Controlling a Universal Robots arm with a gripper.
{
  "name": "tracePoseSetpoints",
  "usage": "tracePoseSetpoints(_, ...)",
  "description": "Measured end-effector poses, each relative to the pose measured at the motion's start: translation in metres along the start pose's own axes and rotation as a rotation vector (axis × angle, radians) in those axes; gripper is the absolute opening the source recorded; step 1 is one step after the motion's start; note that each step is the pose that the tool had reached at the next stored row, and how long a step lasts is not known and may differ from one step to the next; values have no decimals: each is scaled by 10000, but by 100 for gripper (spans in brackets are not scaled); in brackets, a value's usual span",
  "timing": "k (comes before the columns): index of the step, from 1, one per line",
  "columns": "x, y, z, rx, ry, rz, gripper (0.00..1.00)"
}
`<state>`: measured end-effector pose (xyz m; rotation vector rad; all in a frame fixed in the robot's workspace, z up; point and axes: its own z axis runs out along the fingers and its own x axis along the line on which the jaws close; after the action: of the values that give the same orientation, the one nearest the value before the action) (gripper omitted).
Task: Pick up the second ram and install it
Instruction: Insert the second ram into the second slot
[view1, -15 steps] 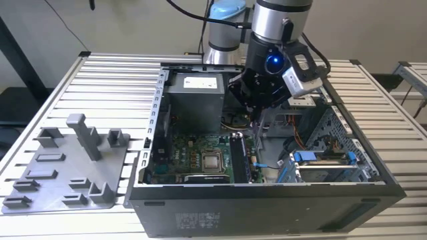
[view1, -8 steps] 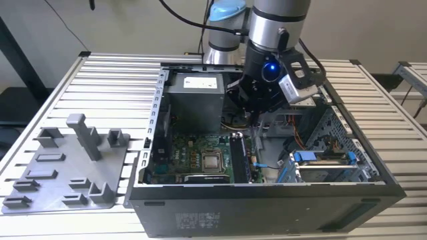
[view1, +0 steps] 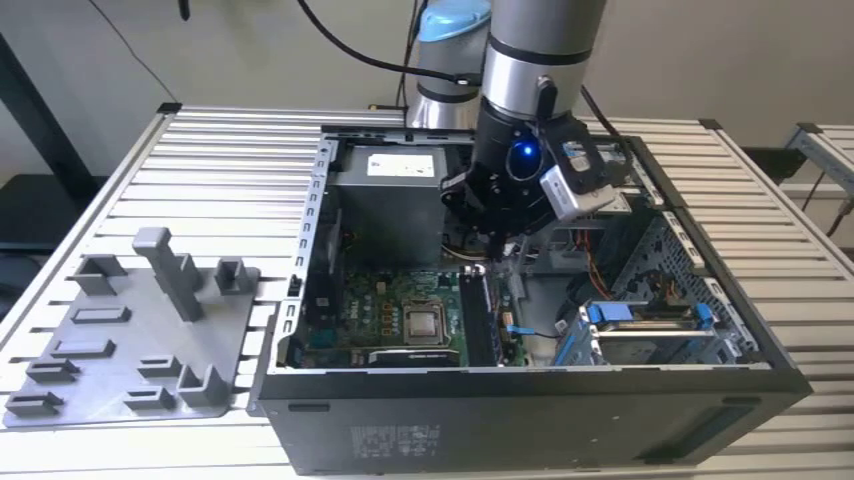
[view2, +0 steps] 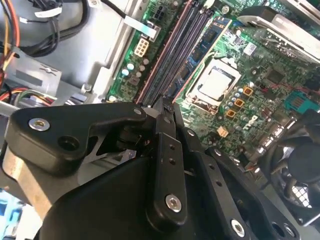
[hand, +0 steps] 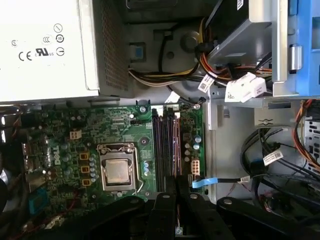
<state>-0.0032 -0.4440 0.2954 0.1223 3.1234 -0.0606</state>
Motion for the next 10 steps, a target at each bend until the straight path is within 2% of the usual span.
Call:
tracePoseSetpoints(6,25,2,107,1,7,-50,13)
tracePoseSetpoints(10,25,2,109,4,22,-50,13)
